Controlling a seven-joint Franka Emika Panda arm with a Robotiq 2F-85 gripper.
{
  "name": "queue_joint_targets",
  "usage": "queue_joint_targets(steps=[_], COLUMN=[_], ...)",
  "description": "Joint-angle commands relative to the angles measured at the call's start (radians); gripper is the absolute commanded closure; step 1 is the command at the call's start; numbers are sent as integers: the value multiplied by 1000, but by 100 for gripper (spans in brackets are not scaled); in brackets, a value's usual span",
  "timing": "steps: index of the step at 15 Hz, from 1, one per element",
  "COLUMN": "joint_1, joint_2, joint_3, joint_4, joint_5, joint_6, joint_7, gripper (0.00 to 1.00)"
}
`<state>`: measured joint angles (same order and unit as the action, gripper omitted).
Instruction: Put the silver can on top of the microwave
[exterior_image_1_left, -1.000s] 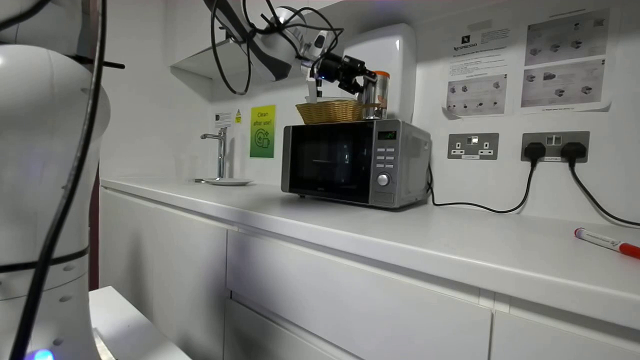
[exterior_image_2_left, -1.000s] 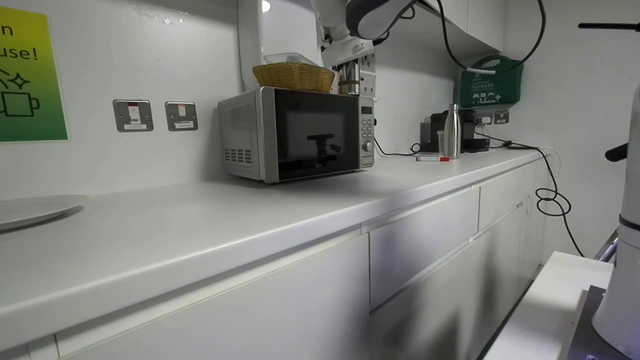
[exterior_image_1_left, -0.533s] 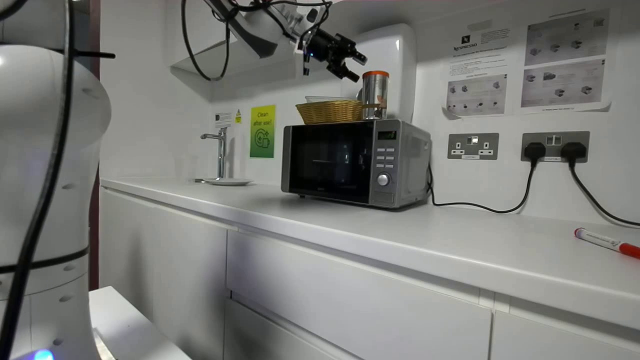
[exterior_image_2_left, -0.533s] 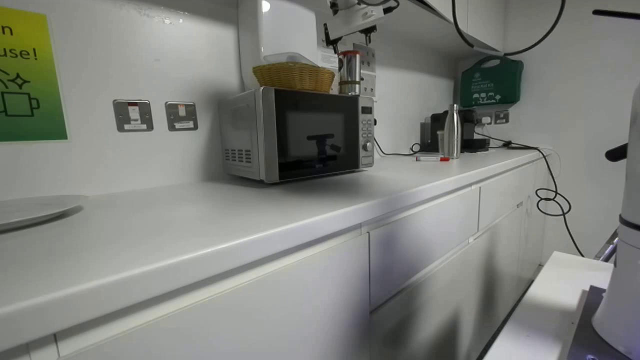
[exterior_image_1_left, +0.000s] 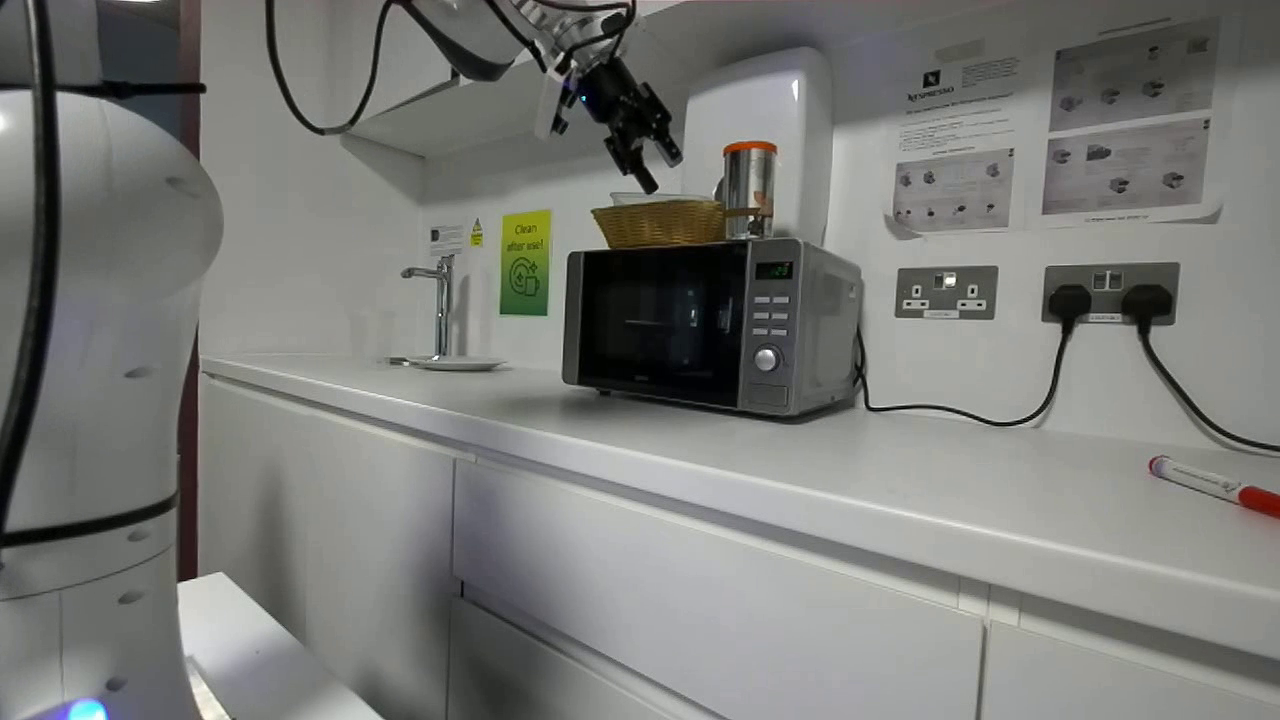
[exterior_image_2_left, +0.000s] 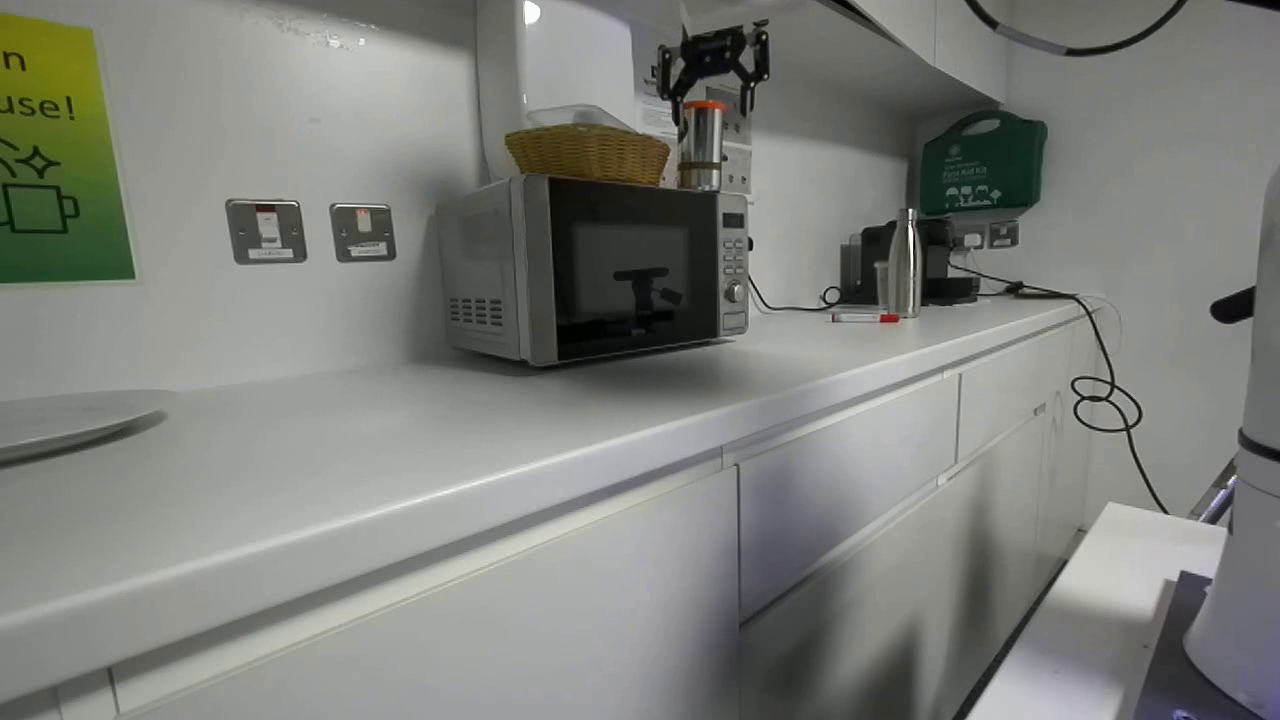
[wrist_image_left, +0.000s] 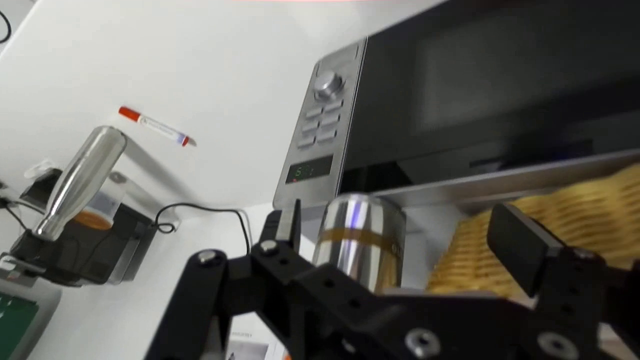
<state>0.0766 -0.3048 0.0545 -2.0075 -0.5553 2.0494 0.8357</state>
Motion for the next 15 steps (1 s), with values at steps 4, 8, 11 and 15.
queue_joint_targets(steps=[4, 8, 11, 15], joint_1=[-47, -83, -101, -127], joint_2=[-51, -64, -65, -48], joint_3=[37, 54, 55, 48], joint_4=[-189, -264, -271, -262], joint_5=[143, 6, -97, -233], joint_6=[-197, -102, -12, 115], joint_7=[-121, -75, -54, 36], gripper=[0, 0, 0, 12])
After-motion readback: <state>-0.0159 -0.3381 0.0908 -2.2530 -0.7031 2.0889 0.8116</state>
